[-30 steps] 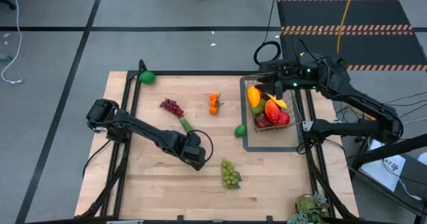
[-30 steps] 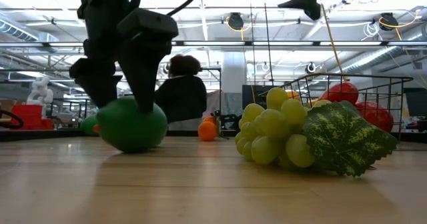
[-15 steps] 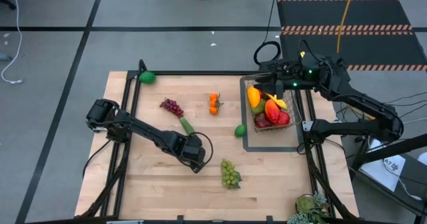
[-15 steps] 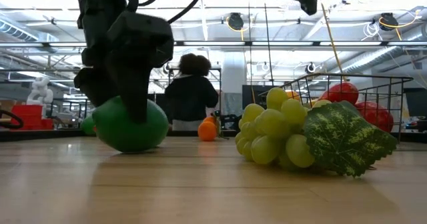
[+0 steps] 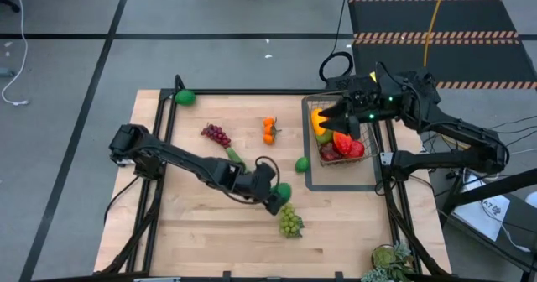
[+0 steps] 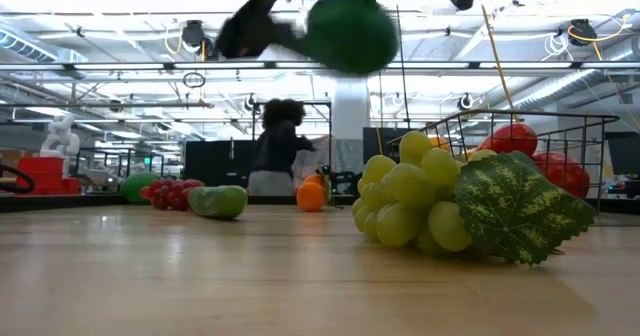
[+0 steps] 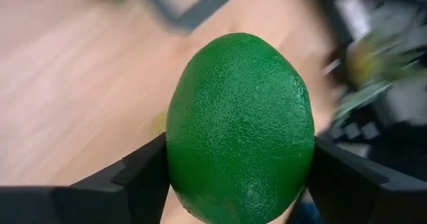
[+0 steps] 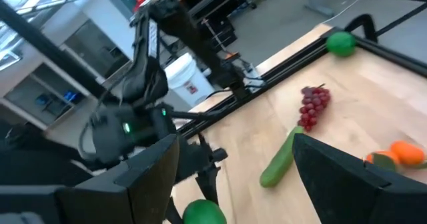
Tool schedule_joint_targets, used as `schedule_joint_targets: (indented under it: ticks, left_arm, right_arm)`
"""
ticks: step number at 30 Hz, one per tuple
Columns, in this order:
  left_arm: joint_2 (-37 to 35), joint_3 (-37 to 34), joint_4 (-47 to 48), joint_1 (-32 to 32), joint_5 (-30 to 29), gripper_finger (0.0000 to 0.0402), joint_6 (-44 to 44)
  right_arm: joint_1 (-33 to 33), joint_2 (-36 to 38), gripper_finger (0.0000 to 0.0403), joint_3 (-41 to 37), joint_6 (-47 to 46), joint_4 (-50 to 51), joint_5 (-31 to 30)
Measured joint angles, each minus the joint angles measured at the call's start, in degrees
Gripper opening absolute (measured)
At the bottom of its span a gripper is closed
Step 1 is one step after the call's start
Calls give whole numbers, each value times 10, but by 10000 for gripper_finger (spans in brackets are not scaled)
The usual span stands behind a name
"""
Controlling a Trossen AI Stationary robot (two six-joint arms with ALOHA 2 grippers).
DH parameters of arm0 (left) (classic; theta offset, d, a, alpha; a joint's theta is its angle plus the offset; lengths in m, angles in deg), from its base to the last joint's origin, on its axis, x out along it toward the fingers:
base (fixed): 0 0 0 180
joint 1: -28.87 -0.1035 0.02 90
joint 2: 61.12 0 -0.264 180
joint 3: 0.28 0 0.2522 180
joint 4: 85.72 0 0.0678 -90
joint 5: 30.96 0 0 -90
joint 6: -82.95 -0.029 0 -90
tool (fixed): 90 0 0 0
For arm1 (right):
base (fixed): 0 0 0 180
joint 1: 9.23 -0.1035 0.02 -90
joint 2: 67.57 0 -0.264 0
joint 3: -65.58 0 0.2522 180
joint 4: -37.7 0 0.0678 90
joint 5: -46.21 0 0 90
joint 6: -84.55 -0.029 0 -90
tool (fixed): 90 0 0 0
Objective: Build produce basket
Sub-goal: Put the bottom green lime into the wire basket
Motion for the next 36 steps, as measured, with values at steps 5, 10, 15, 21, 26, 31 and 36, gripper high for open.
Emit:
schedule_joint_targets:
  ticks: [5,10,15,21,26,31,36]
  left_arm:
    - [0,66,-25,-20,-30,284,-40]
    - [0,128,-34,-46,-45,299,-73]
    - [0,189,-34,-66,-39,297,-102]
    - [-29,256,-34,-81,-29,289,-174]
    - [-62,297,-33,-104,-29,302,-251]
    - [-100,328,-37,-129,-29,298,-325]
    - [-138,329,-29,-144,-30,292,-419]
  right_arm:
    - [-24,0,286,0,0,-1,0]
    - [-45,0,286,0,-5,-5,-2]
    - [-54,0,286,0,-21,-9,-3]
    - [-55,0,286,0,-62,-42,-4]
    - [-55,0,286,0,-115,-81,-6]
    - [-55,0,286,0,-153,-102,-6]
    - [-55,0,286,0,-177,-108,-25]
